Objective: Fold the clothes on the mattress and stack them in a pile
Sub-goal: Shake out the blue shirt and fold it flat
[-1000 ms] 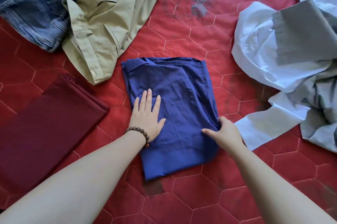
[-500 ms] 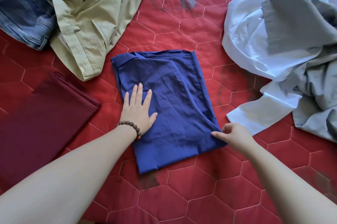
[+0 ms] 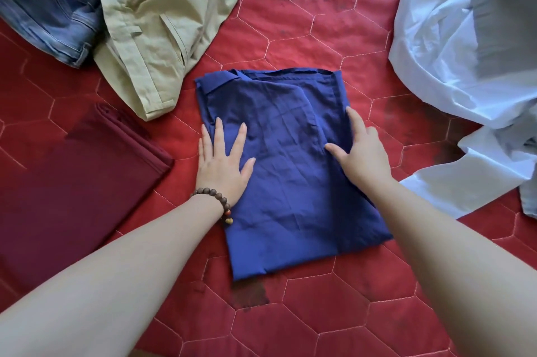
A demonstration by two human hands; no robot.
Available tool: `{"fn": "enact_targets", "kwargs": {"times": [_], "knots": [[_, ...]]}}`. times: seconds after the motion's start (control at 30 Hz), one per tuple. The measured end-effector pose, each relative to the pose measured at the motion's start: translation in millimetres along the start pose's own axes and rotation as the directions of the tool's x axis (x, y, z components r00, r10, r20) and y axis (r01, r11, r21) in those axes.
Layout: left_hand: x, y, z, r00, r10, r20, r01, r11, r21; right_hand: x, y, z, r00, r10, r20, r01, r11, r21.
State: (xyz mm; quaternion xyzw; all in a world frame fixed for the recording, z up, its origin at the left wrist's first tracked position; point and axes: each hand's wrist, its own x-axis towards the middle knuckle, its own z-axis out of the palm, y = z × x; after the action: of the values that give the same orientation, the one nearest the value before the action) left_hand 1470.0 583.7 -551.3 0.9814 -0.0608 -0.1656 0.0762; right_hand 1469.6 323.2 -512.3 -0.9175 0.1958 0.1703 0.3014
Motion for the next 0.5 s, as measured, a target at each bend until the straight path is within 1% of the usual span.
{"fn": "enact_targets", "kwargs": {"times": [0.03,0.1,0.17,0.23,0.27,0.33,0.4,0.43,0.47,0.5], "knots": [[4,-2,-1,1.000,0.022,0.000,-0.022,1.000,-0.003,3,-3,2,0.999,-0.038,0.019,0.038,0.999,0.033],[14,-5,-5,0.997,0.071,0.007,-0.071,0.997,0.014,1,-5,5,0.995,-0.093,0.039,0.092,0.995,0.023],[26,-5,-11,0.991,0.130,0.013,-0.131,0.989,0.064,-6,0,6,0.997,-0.074,0.012,0.074,0.997,-0.023],[35,-1,-17,0.985,0.173,-0.004,-0.172,0.978,0.121,-14,11,6,1.000,-0.014,-0.025,0.013,0.999,-0.039],[37,2,-20,0.982,0.185,-0.032,-0.179,0.974,0.138,-18,16,5,0.998,0.009,-0.063,-0.013,0.998,-0.061],[40,11,-27,0.971,0.209,-0.118,-0.194,0.973,0.125,-22,22,3,0.975,0.005,-0.221,-0.036,0.990,-0.136],[45,23,-30,0.944,0.258,-0.208,-0.240,0.965,0.109,-20,15,2,0.928,-0.074,-0.365,-0.006,0.977,-0.211],[49,29,-31,0.930,0.285,-0.230,-0.264,0.957,0.117,-17,7,3,0.906,-0.151,-0.394,0.058,0.969,-0.240],[55,34,-32,0.922,0.309,-0.234,-0.284,0.949,0.135,-12,-3,6,0.887,-0.246,-0.390,0.144,0.951,-0.272],[62,39,-32,0.918,0.326,-0.224,-0.296,0.942,0.158,-5,-16,12,0.872,-0.336,-0.356,0.232,0.924,-0.304]]}}
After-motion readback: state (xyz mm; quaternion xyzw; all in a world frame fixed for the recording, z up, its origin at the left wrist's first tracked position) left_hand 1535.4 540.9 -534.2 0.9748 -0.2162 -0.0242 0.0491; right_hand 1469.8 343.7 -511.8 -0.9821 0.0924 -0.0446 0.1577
